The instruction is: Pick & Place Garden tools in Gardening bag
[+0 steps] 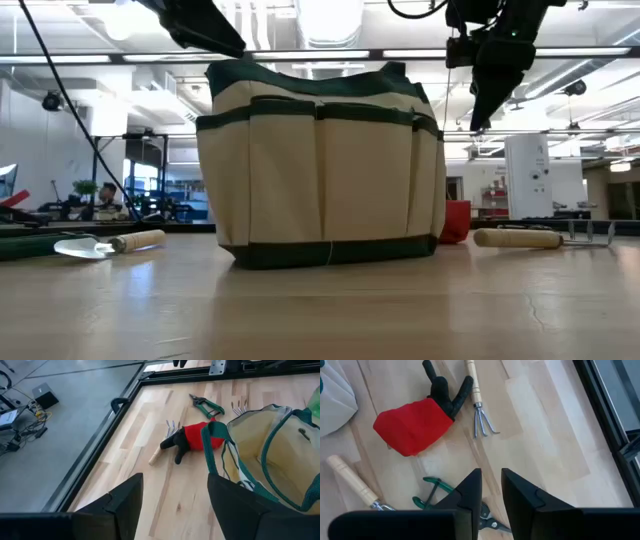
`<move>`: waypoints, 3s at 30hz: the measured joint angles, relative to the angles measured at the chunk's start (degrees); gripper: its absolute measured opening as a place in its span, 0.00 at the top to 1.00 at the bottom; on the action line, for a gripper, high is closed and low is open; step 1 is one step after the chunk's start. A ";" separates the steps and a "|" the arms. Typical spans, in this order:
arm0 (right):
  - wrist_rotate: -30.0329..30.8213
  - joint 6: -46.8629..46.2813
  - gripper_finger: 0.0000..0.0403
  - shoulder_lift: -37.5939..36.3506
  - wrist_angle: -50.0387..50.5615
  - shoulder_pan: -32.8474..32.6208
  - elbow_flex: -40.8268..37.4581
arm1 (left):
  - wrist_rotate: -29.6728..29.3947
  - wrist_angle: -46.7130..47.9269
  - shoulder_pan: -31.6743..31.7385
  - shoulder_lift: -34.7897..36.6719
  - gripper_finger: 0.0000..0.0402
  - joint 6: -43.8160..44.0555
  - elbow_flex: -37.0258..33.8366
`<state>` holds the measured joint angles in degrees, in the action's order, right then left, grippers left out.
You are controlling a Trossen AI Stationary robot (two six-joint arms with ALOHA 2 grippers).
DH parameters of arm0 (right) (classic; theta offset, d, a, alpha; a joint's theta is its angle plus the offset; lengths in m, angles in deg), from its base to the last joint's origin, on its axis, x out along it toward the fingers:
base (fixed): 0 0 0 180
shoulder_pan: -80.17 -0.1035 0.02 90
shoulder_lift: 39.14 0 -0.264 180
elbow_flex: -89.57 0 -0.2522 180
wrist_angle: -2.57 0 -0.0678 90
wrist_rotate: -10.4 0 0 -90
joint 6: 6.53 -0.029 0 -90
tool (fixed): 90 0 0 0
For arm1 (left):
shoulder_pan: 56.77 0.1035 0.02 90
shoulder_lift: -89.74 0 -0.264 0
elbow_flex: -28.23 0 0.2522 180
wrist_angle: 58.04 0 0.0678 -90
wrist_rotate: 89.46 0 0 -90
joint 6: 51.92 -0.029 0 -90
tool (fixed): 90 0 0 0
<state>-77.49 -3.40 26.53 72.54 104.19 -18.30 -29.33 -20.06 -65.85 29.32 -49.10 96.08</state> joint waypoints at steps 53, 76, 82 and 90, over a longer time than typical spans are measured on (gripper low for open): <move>-4.65 -4.19 0.82 0.00 -30.39 -0.41 0.02 | 0.37 -18.88 -0.02 0.00 0.44 -0.25 0.01; -19.97 -3.83 0.83 3.51 -31.10 -19.84 6.23 | -10.94 -43.24 0.09 1.30 0.50 -1.17 -19.16; -20.27 -2.44 0.85 10.74 -25.09 -21.36 11.01 | 2.74 -49.57 0.00 4.23 0.51 -7.21 -23.32; -20.32 -1.54 0.84 21.69 -20.87 -23.13 18.67 | 6.71 -38.71 0.12 9.46 0.52 -6.34 -23.67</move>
<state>-97.81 -4.94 48.22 51.67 81.05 0.38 -22.62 -58.77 -65.73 38.78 -55.44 72.41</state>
